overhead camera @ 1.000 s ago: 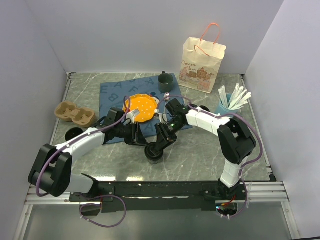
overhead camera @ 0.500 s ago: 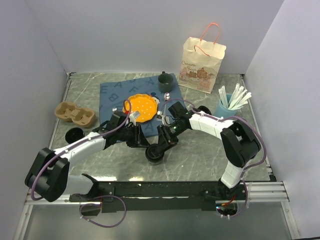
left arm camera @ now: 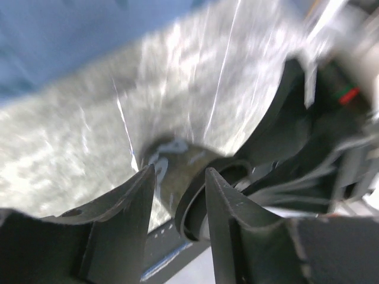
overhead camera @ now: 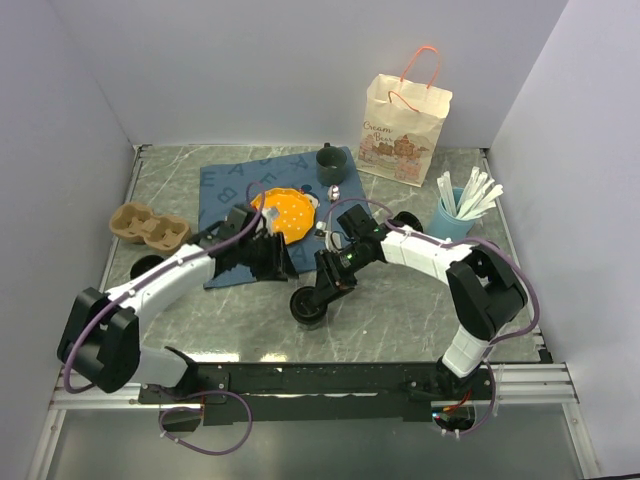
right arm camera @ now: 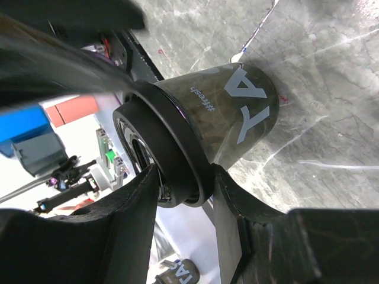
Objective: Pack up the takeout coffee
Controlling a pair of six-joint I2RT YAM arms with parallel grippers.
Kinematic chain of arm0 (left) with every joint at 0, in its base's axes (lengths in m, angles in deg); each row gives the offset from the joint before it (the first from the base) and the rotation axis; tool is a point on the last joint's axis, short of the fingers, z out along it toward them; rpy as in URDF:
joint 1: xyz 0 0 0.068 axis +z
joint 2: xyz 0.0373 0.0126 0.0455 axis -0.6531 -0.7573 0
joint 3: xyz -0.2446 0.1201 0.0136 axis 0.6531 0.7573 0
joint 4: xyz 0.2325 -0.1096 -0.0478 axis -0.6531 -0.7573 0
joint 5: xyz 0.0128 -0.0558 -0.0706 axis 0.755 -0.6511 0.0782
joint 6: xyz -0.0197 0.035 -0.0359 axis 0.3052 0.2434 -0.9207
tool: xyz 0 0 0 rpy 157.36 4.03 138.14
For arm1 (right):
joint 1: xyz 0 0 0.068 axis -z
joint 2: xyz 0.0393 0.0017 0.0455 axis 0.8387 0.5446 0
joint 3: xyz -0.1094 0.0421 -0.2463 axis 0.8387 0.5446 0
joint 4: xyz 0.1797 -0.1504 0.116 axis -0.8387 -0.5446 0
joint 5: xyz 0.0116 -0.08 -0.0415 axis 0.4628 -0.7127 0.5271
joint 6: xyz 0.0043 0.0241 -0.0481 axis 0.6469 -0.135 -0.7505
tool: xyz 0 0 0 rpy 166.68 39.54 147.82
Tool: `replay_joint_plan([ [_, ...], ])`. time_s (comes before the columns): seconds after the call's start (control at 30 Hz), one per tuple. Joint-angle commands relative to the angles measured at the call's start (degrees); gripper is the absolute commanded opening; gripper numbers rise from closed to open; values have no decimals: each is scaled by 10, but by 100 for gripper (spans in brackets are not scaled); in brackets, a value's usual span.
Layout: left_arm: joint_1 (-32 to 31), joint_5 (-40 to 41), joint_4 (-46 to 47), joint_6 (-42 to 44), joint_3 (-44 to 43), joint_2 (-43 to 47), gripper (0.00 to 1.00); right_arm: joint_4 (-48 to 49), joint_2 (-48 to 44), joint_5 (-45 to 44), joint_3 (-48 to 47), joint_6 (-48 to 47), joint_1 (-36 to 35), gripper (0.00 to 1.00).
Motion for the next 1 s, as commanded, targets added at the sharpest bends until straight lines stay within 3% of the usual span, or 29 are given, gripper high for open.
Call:
replay_joint_plan([
  [0.0,36,38,-58,34,-79,-3,46,25,-4,-113,26,-2,-7,39],
  [0.13,43,38,-82,46,-76,21,48,27,-9,-120,30,17,-7,39],
  [0.27,43,-33,-77,44,-44,72,47,24,-7,-129,33,36,-7,38],
  [0.47,29,-103,-54,27,7,116,56,49,-18,-137,54,91,-8,39],
  [0.67,-8,-76,-52,10,32,107,63,89,-37,-144,85,156,-10,39],
  [0.97,-36,-19,-30,-37,69,106,65,147,-59,-168,123,230,-32,39],
])
